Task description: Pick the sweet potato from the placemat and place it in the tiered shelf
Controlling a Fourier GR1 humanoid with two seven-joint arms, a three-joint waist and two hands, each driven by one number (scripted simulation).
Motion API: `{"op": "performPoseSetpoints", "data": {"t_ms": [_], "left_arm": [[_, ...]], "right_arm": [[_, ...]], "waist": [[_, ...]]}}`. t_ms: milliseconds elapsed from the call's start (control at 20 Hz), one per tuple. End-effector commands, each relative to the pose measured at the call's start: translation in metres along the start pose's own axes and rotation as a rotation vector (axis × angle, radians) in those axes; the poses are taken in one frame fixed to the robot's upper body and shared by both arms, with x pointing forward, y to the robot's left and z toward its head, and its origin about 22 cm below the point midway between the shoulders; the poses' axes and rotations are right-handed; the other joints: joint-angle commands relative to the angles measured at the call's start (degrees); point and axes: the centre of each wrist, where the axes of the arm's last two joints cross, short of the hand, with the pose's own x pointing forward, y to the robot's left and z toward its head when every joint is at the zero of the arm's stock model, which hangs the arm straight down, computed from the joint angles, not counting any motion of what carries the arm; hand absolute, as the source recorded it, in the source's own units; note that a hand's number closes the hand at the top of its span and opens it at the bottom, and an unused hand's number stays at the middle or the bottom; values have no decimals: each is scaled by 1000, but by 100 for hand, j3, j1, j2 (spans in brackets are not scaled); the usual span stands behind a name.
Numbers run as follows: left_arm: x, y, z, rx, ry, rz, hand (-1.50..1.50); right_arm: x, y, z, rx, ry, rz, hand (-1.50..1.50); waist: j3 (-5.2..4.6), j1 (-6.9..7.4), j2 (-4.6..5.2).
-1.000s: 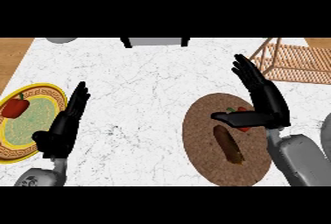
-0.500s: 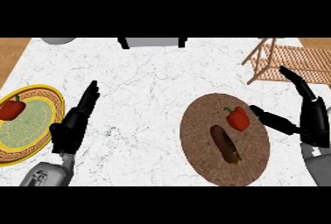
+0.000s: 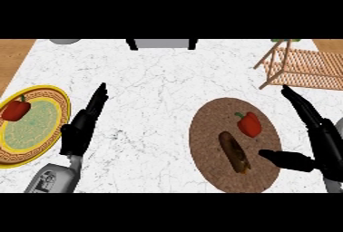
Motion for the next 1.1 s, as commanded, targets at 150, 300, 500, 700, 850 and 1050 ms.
{"op": "performPoseSetpoints", "data": {"t_ms": [150, 300, 500, 700, 850, 1050], "left_arm": [[-3, -6, 2, -11, -3, -2, 0], [1, -12, -3, -8, -6, -17, 0], [10, -16, -5, -22, 1, 8, 0], [7, -24, -7, -19, -21, -11, 0], [6, -26, -12, -16, -16, 11, 0], [6, -5, -15, -29, -11, 17, 0]], "right_arm": [[66, 1, -1, 137, 84, 187, -150], [87, 3, 4, 218, 129, 312, -150], [107, 2, 2, 374, 208, 512, -150], [126, 19, 14, 433, 254, 702, -150], [163, 28, 6, 426, 269, 737, -150], [174, 56, 19, 436, 285, 734, -150]], "waist": [[-4, 79, 4], [-11, 83, -5], [-17, 146, -1], [-9, 119, 2], [-2, 140, 17], [7, 98, 14]]}}
